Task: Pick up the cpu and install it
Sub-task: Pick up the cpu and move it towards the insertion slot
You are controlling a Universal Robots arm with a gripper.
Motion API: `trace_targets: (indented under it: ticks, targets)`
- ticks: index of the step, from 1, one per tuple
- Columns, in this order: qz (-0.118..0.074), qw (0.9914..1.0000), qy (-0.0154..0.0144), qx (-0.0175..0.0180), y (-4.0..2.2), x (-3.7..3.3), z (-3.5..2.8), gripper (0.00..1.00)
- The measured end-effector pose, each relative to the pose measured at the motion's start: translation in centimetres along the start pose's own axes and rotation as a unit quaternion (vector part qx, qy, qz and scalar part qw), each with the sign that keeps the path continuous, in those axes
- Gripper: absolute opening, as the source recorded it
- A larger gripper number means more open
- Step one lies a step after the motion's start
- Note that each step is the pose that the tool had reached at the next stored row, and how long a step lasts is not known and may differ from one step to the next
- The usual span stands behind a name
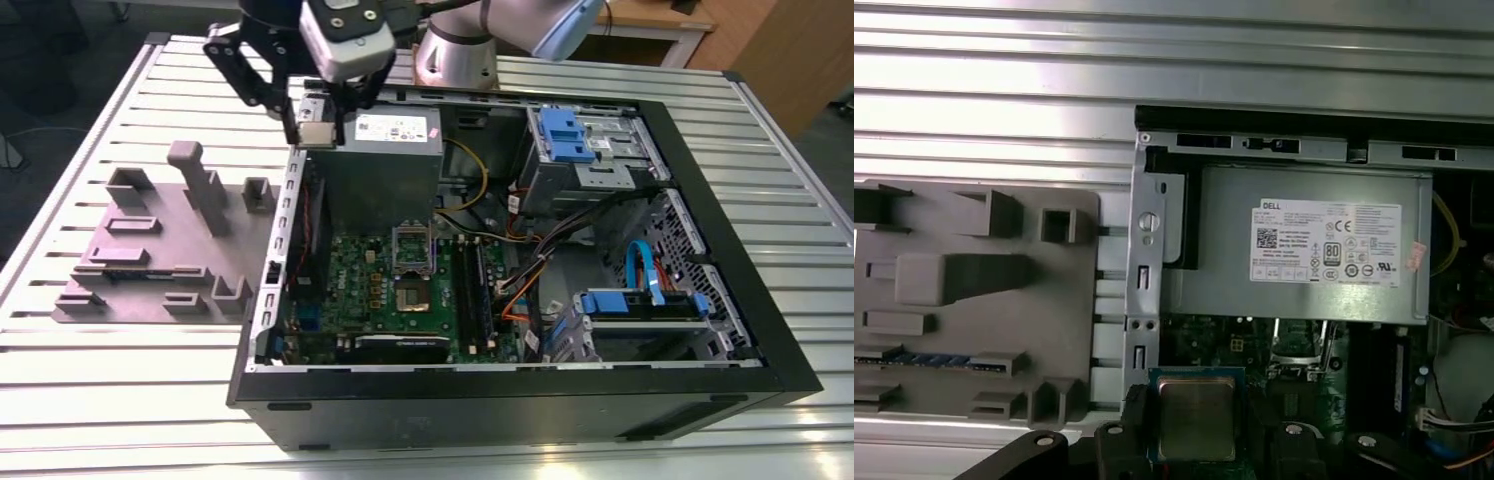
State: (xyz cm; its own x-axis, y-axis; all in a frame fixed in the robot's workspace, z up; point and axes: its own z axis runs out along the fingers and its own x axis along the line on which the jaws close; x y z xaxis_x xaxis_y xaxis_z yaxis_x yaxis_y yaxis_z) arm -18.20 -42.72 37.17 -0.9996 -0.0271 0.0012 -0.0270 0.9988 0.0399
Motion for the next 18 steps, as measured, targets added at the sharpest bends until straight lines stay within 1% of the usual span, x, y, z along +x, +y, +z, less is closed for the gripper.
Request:
trace_targets:
  ticks: [3, 5, 7, 8, 12, 13, 16, 18]
  targets:
    - [0.000, 1.00000, -0.0004, 0.0000, -0.03, -1.21, 0.04, 0.47]
    - [0.000, 1.00000, -0.0008, 0.0000, -0.05, -1.86, 0.06, 0.47]
    - [0.000, 1.00000, -0.0019, 0.0001, -0.11, -2.05, 0.14, 0.47]
    - [0.000, 1.00000, -0.0022, 0.0002, -0.27, -2.08, 0.19, 0.47]
    - [0.000, 1.00000, -0.0028, 0.0002, -1.27, -2.23, 0.54, 0.47]
    - [0.000, 1.00000, -0.0029, 0.0001, -1.36, -2.43, 0.61, 0.47]
    - [0.000, 1.00000, -0.0028, 0.0002, -1.43, -3.35, 0.77, 0.47]
    - [0.004, 0.99999, -0.0030, 0.0002, -1.44, -3.63, 0.90, 0.47]
